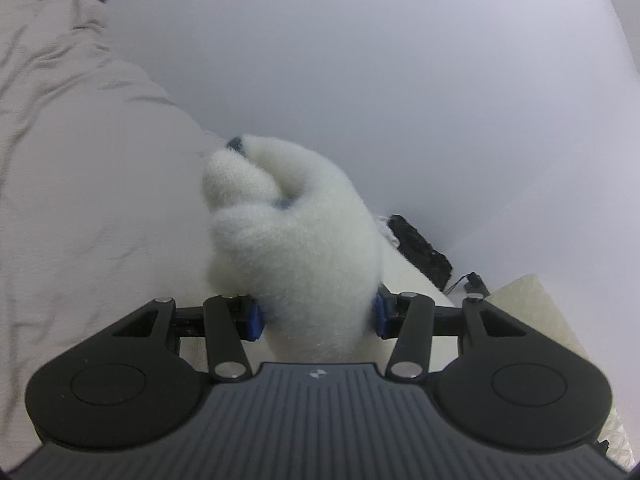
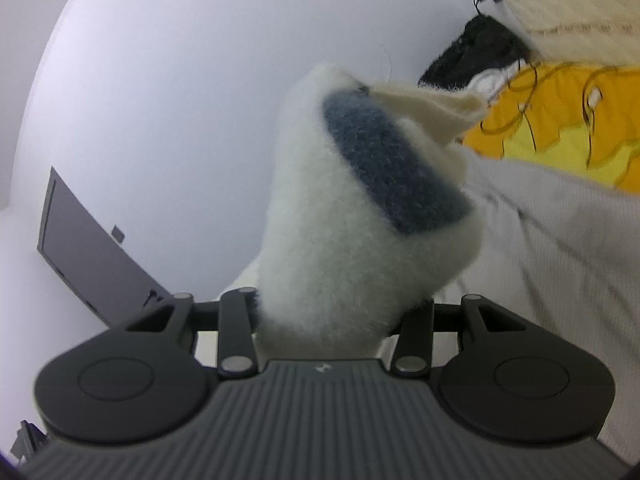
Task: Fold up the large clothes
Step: 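Lift the folded sweater with both grippers and carry it toward the yellow pillow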
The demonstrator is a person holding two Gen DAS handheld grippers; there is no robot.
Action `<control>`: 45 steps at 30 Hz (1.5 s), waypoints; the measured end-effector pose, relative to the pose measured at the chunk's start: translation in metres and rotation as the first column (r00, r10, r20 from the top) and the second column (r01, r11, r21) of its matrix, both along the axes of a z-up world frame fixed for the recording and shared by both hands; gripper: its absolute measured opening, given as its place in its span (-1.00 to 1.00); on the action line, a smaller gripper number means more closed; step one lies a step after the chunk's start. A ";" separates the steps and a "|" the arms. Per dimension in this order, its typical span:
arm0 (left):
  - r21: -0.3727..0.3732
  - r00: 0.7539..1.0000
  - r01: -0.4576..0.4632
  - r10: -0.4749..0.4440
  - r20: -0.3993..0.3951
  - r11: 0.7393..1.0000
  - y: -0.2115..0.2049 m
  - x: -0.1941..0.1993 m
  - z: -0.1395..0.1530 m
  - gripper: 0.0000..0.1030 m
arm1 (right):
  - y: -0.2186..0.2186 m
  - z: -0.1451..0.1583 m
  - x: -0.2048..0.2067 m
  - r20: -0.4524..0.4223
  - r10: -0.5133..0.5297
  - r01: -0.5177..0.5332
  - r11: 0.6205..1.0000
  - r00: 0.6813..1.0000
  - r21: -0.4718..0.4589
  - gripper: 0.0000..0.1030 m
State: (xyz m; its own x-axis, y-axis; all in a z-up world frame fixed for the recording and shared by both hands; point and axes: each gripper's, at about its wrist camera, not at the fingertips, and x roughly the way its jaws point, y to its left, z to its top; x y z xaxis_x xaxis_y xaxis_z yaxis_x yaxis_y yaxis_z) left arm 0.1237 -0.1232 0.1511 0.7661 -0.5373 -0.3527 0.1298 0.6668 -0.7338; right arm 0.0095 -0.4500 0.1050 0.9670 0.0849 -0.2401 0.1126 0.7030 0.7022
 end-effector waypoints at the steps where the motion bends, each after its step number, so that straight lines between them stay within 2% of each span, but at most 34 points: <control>1: 0.002 1.000 0.005 -0.005 0.004 1.000 -0.010 0.007 0.002 0.06 | -0.007 0.003 0.004 0.005 -0.006 0.006 1.000 1.000 -0.002 -0.09; 7: 0.017 0.999 0.050 -0.051 0.017 0.999 -0.076 0.054 -0.008 0.06 | -0.058 -0.004 0.032 0.011 -0.053 0.053 0.999 0.999 -0.001 -0.09; 13: 0.041 0.993 0.117 -0.116 -0.027 0.992 -0.121 0.102 -0.046 0.06 | -0.101 -0.043 0.051 -0.004 -0.086 0.086 0.996 0.996 -0.001 -0.09; 19: 0.067 0.987 0.155 -0.152 -0.057 0.986 -0.147 0.140 -0.100 0.06 | -0.122 -0.088 0.059 -0.025 -0.106 0.107 0.994 0.994 0.015 -0.09; 25: 0.088 0.977 0.195 -0.186 -0.100 0.977 -0.158 0.151 -0.159 0.07 | -0.136 -0.138 0.066 -0.099 -0.122 0.126 0.992 0.988 0.030 -0.09; 27: 0.067 0.976 0.205 -0.199 -0.090 0.976 -0.158 0.153 -0.178 0.07 | -0.140 -0.153 0.066 -0.119 -0.125 0.131 0.990 0.985 0.042 -0.09; 33: 0.021 0.977 0.205 -0.203 -0.072 0.979 -0.150 0.148 -0.216 0.12 | -0.140 -0.182 0.054 -0.076 -0.112 0.116 0.992 0.991 0.040 -0.03; 38: 0.020 0.975 0.212 -0.210 -0.078 0.977 -0.144 0.138 -0.231 0.18 | -0.136 -0.192 0.053 -0.082 -0.119 0.122 0.992 0.990 0.036 0.05; 41: 0.050 0.970 0.236 -0.232 -0.077 0.970 -0.141 0.131 -0.238 0.22 | -0.137 -0.199 0.052 -0.102 -0.125 0.131 0.990 0.987 0.051 0.10; 45: 0.099 0.963 0.256 -0.245 -0.116 0.962 -0.139 0.124 -0.235 0.33 | -0.141 -0.200 0.054 -0.142 -0.123 0.134 0.988 0.982 0.071 0.16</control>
State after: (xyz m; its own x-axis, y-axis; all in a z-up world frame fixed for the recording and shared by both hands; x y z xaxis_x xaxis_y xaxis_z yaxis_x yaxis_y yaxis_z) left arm 0.2478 -0.2624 -0.0834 0.5690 -0.6599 -0.4907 0.2318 0.7012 -0.6742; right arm 0.0640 -0.5912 -0.0953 0.9295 -0.0141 -0.3686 0.2978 0.6187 0.7270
